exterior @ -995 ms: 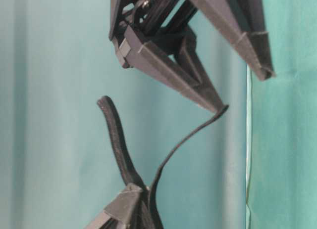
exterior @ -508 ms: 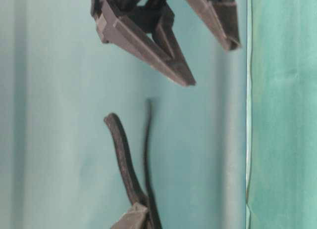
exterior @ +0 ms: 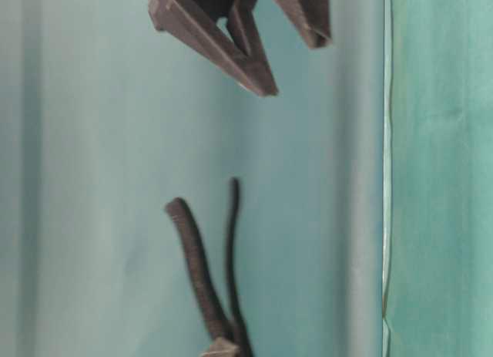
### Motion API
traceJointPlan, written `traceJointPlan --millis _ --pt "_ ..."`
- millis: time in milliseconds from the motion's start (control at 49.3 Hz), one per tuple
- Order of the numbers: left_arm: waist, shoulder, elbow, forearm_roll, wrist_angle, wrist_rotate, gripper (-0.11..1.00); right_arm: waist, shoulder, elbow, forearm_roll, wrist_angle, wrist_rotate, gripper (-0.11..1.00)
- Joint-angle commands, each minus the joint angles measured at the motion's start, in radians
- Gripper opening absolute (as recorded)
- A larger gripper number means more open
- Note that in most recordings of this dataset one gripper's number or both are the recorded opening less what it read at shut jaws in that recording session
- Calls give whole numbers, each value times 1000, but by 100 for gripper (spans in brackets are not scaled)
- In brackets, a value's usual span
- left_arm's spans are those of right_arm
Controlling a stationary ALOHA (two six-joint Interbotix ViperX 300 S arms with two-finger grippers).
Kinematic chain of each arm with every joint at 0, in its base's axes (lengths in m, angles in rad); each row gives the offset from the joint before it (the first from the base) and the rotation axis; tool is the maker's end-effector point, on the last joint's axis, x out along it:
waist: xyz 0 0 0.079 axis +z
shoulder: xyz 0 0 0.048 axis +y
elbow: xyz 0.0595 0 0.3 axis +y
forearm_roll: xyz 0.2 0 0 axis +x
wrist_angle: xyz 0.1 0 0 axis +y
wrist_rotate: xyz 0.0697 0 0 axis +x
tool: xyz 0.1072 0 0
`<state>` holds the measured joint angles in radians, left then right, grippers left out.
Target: Peel off the Velcro with your right arm.
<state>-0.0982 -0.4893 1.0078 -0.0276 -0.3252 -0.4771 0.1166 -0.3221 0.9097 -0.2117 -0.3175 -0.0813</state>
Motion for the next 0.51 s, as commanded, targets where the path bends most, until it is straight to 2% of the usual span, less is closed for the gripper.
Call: traceJointPlan --millis 0,122,264,487 --pt "-3 17 -29 5 -9 17 10 -17 -40 11 38 -55 2 35" --pt "-3 52 -40 6 -9 60 10 -38 -64 35 120 -89 0 35" --pt "-3 80 -49 6 -9 141 10 -51 -75 51 204 -98 0 35" --pt "-3 100 -54 6 -9 273 10 -52 -84 61 258 -101 11 35"
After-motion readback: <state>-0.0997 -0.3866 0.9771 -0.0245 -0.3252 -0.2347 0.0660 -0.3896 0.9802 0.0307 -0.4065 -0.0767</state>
